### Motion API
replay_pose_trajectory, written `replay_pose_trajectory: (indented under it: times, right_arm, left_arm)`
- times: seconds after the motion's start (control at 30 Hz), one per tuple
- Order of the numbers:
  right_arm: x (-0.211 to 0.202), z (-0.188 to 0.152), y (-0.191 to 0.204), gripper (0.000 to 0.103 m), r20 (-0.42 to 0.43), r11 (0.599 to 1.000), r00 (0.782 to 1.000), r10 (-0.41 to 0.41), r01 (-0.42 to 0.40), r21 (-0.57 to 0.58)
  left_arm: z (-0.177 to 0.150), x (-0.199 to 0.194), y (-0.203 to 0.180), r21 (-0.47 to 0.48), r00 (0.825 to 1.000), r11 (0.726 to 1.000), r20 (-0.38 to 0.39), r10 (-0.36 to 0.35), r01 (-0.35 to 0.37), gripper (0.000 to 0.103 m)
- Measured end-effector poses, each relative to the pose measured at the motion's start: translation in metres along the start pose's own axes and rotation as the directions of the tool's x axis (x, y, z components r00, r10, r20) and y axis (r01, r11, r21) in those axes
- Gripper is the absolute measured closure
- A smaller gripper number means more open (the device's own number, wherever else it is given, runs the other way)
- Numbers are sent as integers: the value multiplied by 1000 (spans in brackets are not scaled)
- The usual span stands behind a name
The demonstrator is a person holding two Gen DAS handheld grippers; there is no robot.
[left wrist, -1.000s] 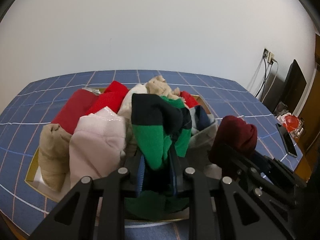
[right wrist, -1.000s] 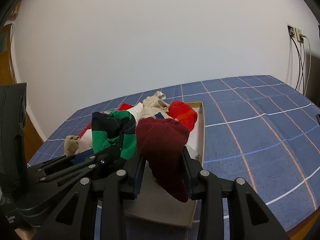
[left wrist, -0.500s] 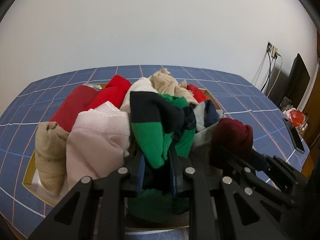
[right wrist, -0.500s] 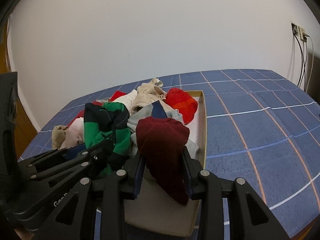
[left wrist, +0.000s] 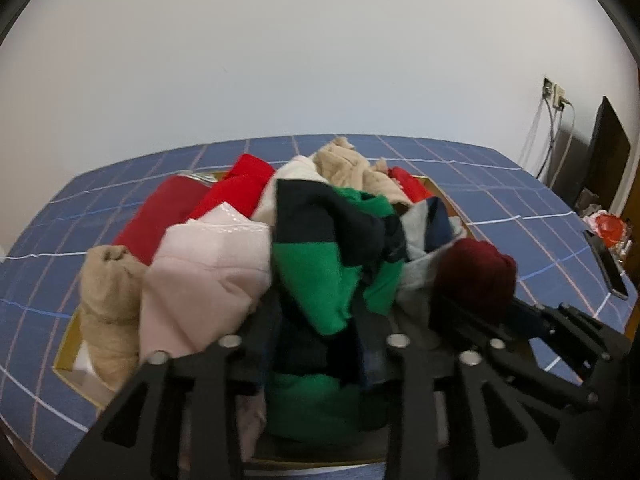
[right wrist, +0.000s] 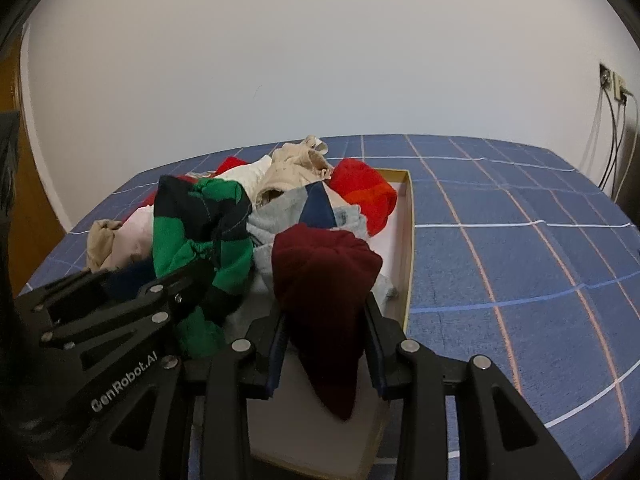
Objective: Take underwear out of drawer
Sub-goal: 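Lower the striped sock into the tray with the left tool while the right tool lowers the red sock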
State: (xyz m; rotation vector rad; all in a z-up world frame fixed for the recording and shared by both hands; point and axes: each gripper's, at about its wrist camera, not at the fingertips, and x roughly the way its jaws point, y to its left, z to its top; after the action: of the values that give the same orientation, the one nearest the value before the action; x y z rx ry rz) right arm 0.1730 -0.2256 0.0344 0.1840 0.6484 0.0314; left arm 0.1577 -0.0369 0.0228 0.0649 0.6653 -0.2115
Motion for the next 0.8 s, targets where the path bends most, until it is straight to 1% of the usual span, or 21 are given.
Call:
replay_pose_trajectory:
  times: [0.07, 0.1, 0.13, 0.17, 0.2, 0.23, 0.27, 0.3, 0.33, 0.43, 0.53, 0.67, 0.8]
  right_arm:
    - [-7, -3, -6, 62, -3, 998, 999, 54, -54, 17]
    - [-11, -4, -7, 56, -1, 997, 998, 70, -70, 21]
    - [-16, -5, -9, 47, 4, 997, 997, 76, -76, 22]
    - [-21, -6, -10, 44, 15, 997, 997, 78, -78, 21]
    - [-27, -7, -10, 38, 32, 996, 996, 87, -88, 19]
    - [-33, -9, -11, 29, 48, 996, 995, 86, -87, 22]
    - [-38, -10, -11, 25, 58, 996, 994, 89, -90, 24]
    - [-43, -11, -11, 23, 70, 995, 993, 97, -100, 27]
    - [-46, -12, -11, 23, 78, 994, 992, 100, -103, 29]
    - [-57, -15, -6, 23, 91, 996, 992, 82, -84, 23]
    - [-65, -20, 0, 23, 99, 998, 994, 56, -59, 26]
    - [-80, -28, 2, 23, 118, 998, 993, 21, -27, 50]
    - [-93, -39, 4, 23, 144, 994, 989, 34, -49, 101]
  left_arm:
    - [1, -6, 4, -11, 1000, 1000, 3, 14, -14, 45]
    - [2, -11, 6, -19, 1000, 1000, 10, 15, -15, 43]
    - [3, -16, 8, -25, 1000, 1000, 21, 16, -16, 40]
    - [3, -21, 10, -31, 999, 999, 34, 19, -18, 35]
    - [3, -24, 11, -38, 999, 999, 44, 23, -21, 31]
    - [3, -30, 13, -52, 998, 998, 58, 24, -21, 22]
    - [3, -36, 15, -66, 997, 998, 72, 16, -11, 9]
    - [3, -38, 16, -71, 997, 997, 81, 12, -6, 4]
    - [2, -45, 15, -74, 995, 997, 103, 18, -10, 1]
    - [0, -59, 9, -34, 988, 998, 145, 52, -48, 1]
    - [-2, -70, 7, 2, 982, 996, 166, 91, -92, 1]
    - [-8, -84, 13, -29, 980, 996, 177, 92, -88, 1]
    - [-19, -104, 17, -52, 978, 995, 189, 88, -80, 1]
